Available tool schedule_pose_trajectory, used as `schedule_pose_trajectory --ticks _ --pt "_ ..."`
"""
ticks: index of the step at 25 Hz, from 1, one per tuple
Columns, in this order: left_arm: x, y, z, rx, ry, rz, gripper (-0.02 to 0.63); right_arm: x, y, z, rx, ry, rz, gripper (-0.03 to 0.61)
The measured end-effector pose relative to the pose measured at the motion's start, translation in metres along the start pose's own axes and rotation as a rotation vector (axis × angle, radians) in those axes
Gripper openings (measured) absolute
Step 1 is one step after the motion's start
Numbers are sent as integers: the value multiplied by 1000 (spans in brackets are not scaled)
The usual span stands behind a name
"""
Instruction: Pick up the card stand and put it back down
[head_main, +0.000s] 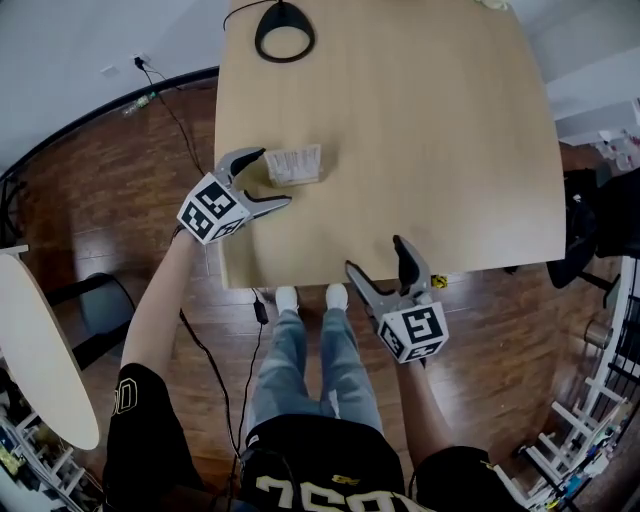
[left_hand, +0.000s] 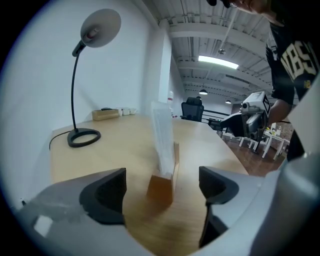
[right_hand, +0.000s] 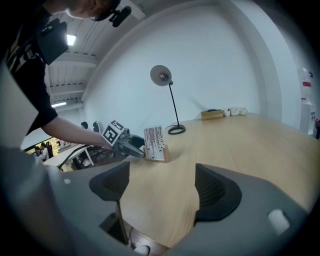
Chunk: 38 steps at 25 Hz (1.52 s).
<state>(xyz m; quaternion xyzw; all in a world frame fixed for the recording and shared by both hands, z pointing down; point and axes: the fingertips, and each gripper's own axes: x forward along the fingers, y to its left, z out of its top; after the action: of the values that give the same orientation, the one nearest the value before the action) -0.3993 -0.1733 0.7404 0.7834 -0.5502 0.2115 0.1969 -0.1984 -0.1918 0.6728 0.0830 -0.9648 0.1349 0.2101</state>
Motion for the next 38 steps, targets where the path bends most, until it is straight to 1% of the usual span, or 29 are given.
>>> schedule_pose_trajectory --ticks 1,3,9,12,13,15,16,18,21,25,28,32,35,38 --pt "7 1 0 -9 -4 -7 457 0 0 -2 6 -1 -1 410" --pt "19 2 3 -21 -18 -18 410 0 -1 -5 11 4 -2 408" --pt "44 -2 20 3 -44 -46 319 -4 -9 -7 -6 0 -5 410" --pt "54 -2 21 24 -28 -53 246 -5 -12 -5 -11 -4 -6 408" --pt "56 -2 20 42 -16 -56 193 -5 -12 -4 -11 -5 -5 408" --pt "56 -4 20 63 -9 -75 135 -6 -12 -4 -13 -6 -1 410" --pt "56 -6 22 59 -18 -90 99 -6 -12 -4 -12 -7 -1 408" --pt "55 -11 30 29 -50 -123 58 -8 -14 -3 -9 -8 -1 409" --pt "45 -19 45 23 -75 -144 57 -8 -10 7 -16 -22 7 408" --pt "20 -28 79 49 -88 -138 57 -12 -4 38 -39 -66 19 408" --pt "-10 -31 114 62 -96 -96 57 -17 4 70 -58 -108 27 410" --pt "-65 -35 172 48 -164 0 58 -28 18 123 -88 -179 38 408" --pt "-106 -39 217 73 -209 100 58 -40 27 168 -112 -251 41 409" --pt "-146 -38 254 94 -244 227 58 -46 35 213 -136 -333 43 410"
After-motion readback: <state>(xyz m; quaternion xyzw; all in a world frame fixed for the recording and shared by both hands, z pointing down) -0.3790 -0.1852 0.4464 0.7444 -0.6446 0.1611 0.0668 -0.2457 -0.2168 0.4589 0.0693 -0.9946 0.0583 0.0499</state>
